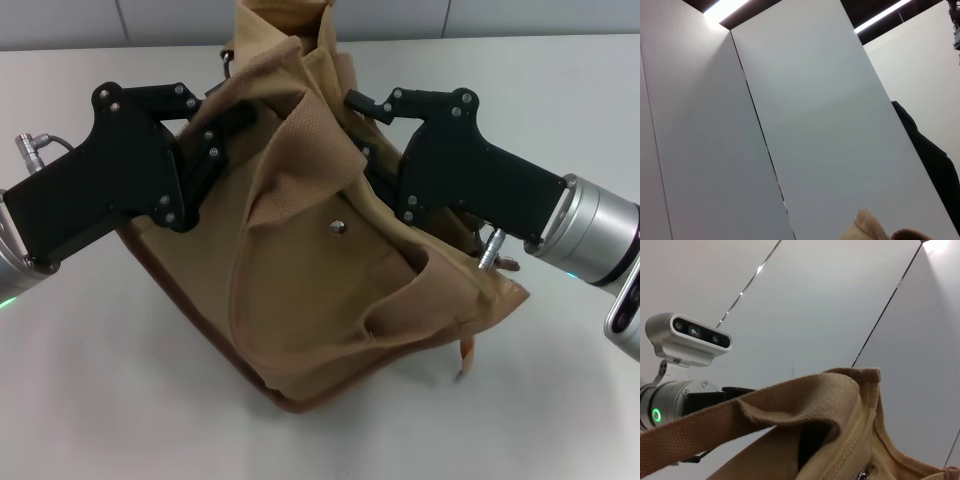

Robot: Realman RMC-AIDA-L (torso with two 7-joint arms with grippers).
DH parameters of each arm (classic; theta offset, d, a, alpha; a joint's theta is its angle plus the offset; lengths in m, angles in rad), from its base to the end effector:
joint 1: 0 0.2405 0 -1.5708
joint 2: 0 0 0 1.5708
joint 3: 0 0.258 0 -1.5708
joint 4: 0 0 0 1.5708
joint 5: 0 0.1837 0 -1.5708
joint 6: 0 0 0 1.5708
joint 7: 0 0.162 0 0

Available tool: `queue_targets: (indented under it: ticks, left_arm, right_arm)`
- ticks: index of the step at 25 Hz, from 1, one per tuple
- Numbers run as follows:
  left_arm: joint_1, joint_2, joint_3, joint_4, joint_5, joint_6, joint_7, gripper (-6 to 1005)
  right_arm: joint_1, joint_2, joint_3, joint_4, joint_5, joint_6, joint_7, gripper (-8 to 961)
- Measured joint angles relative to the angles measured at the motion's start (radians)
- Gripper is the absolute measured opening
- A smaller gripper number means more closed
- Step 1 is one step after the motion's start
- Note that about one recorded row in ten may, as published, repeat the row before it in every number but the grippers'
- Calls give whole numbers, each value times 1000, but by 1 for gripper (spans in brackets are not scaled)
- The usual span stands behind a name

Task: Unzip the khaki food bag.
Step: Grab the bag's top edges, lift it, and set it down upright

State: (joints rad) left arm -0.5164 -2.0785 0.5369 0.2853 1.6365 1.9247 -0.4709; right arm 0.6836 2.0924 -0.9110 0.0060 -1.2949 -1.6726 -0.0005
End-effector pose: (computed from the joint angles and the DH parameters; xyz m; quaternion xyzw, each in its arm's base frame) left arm -0.1970 0.2772 0.0062 -0.8249 0.1043 -0.4848 0.2713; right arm 0.1674 0.3027 -0.0549 -0.8326 -0.1937 0.4060 0.3231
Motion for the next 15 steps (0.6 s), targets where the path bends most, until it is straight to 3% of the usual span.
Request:
queue_targets:
  ticks: [6,11,15]
  left_arm:
    - [-3,0,0,0,0,0,0,73]
    - [-4,0,0,0,0,1,0,73]
    - [-4,0,0,0,0,1,0,73]
  right_arm:
    - [3,0,-2,0,-1,-5,-2,162]
    - [-15,0,6,10,3,-31,-3,86]
    - [-25,0,12,16,4,-43,-23,197]
